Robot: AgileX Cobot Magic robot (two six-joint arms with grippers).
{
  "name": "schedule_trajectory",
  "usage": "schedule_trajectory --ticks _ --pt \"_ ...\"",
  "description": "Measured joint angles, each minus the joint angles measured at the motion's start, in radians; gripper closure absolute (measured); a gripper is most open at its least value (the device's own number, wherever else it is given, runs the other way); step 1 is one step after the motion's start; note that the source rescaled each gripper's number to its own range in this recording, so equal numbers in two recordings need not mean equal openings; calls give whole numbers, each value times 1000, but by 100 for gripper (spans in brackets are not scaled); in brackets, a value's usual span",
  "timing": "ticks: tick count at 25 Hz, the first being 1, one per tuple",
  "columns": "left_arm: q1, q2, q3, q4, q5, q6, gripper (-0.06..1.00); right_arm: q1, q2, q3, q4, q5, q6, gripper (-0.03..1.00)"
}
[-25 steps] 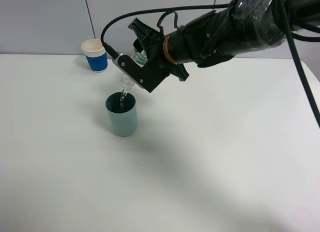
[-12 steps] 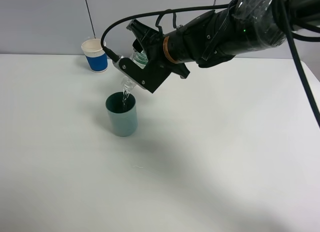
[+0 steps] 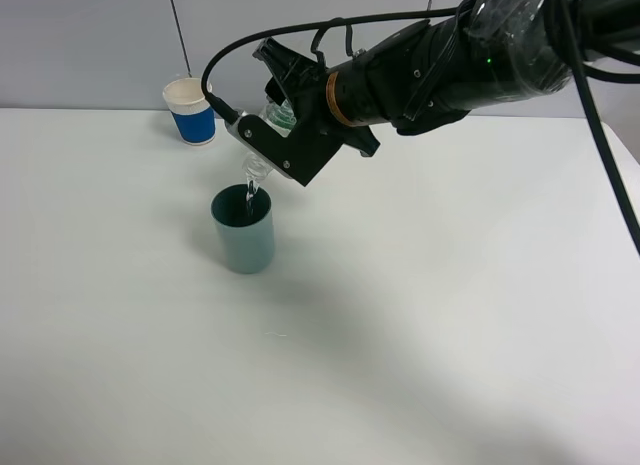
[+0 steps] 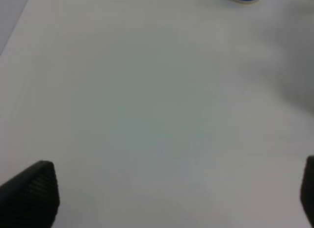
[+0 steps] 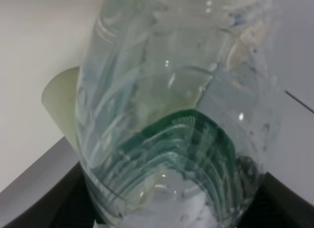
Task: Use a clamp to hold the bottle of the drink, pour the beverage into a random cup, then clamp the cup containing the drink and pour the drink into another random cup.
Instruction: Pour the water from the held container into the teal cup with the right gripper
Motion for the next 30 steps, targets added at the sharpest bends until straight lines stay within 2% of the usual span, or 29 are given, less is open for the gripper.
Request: schedule_trajectory --ticks 17,30 --pt "0 0 0 0 0 0 -5 10 0 -29 0 3 0 97" --pt "0 0 0 0 0 0 -5 12 0 -34 0 3 -102 97"
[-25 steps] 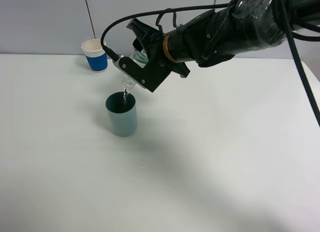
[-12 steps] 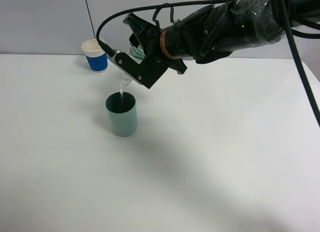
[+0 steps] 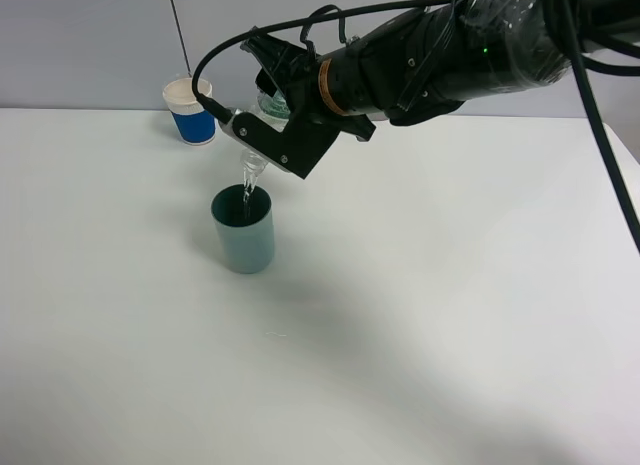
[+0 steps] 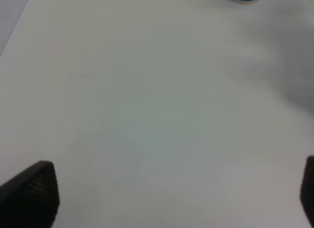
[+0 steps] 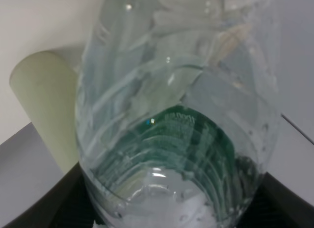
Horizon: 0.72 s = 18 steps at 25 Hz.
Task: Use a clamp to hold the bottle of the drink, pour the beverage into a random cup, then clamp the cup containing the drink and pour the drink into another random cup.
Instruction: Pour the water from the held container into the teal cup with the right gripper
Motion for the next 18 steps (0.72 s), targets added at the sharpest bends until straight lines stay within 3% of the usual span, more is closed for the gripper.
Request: schedule_trajectory --ticks 18 --pt "0 0 0 0 0 0 -5 5 0 0 0 -1 -79 97"
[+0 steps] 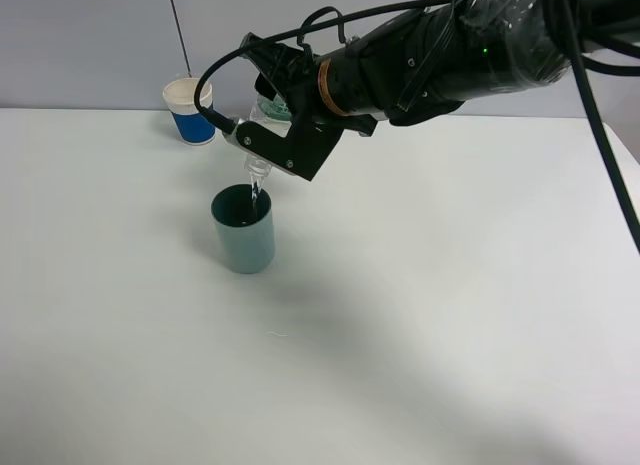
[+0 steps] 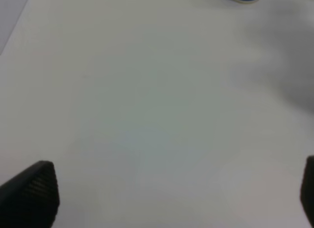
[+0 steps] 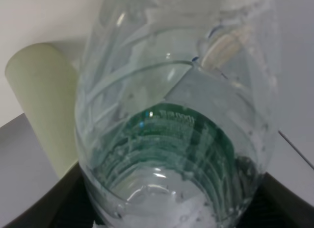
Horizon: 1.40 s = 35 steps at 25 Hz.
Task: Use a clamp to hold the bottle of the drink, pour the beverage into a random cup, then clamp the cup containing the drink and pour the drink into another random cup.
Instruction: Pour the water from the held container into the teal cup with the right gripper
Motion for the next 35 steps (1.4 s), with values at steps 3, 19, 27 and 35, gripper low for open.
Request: schedule_trajectory --ticks 3,19,27,35 --pt "0 0 0 0 0 0 -5 5 0 0 0 -2 -1 97" --pt "0 0 0 0 0 0 -5 60 0 -1 -1 56 -53 97" --pt "0 0 0 0 0 0 -5 93 0 -2 -1 104 -92 97" --pt "0 0 0 0 0 0 -5 102 0 -2 0 148 -179 97"
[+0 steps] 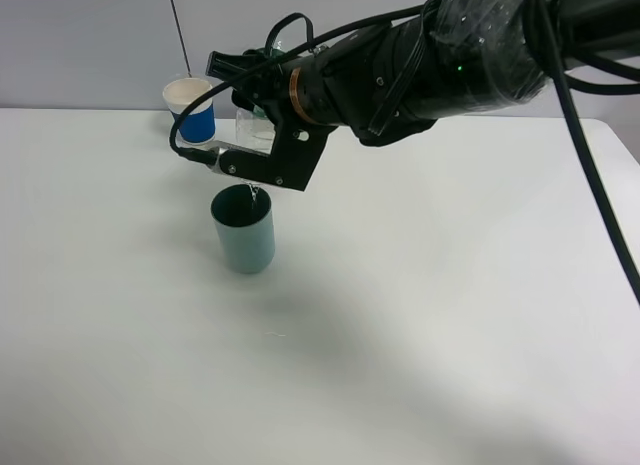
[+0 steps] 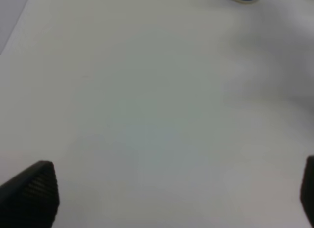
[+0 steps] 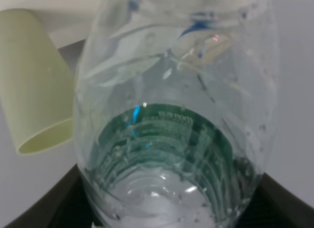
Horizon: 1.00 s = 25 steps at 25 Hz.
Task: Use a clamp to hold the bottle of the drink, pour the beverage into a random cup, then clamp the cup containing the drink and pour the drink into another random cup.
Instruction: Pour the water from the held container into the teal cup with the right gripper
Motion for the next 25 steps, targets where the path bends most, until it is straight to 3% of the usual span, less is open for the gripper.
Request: schedule_trajectory --ticks 7,14,20,25 --pt "0 0 0 0 0 0 -5 1 0 -1 0 -3 4 97" --pt "0 0 0 0 0 0 -5 1 0 -1 19 -3 238 97" --pt "0 0 0 0 0 0 -5 1 0 -1 181 -6 478 97" --pt "0 0 0 0 0 0 -5 1 0 -1 380 -12 649 97"
